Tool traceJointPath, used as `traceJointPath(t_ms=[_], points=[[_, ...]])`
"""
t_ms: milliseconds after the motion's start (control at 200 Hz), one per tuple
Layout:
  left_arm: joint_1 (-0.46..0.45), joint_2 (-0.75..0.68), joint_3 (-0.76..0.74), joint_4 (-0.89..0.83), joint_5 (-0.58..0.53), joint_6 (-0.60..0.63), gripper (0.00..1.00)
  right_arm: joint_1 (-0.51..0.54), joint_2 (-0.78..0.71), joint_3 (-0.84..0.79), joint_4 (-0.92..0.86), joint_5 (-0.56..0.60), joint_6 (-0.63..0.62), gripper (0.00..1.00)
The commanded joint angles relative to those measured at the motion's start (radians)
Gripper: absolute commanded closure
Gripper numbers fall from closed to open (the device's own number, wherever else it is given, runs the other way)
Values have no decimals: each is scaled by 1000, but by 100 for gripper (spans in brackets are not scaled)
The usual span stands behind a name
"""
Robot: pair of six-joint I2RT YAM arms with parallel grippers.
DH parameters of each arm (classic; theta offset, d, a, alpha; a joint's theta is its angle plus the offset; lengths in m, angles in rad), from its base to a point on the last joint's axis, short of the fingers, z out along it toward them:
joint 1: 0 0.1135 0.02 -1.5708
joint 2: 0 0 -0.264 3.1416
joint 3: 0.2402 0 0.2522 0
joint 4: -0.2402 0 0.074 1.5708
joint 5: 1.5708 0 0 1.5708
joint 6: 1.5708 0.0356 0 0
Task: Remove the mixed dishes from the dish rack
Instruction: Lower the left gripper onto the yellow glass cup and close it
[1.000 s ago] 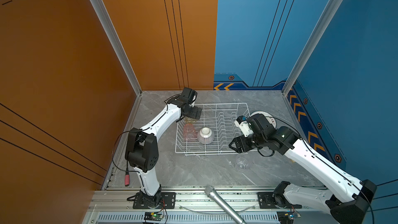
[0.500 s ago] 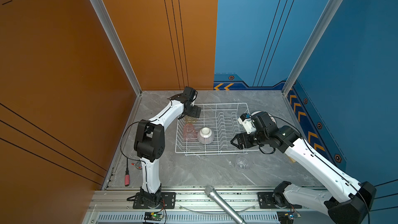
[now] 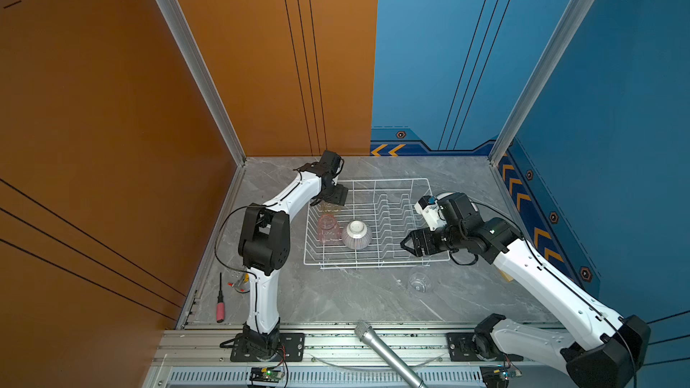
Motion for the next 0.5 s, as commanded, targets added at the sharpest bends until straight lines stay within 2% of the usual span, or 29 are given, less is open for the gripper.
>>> traceJointPath(t_ms=[0,60,105,285,420,496], points=[[5,25,35,-38,-35,8,12,-8,12,-13,20,-21,-25,17],[5,30,38,-38,-32,11,13,-12,12,-16,20,-23,-26,17],[5,34,41,-37,-26,12,21,-13,12,-16,22,-24,-26,16],[7,46,49,-42,-5,14,35,-22,7,-21,21,-27,-27,16],[14,48,52,-45,20,19,57,-26,7,-26,22,-29,-28,16],[21,45,50,-45,56,20,63,-27,7,-31,28,-29,-26,16]])
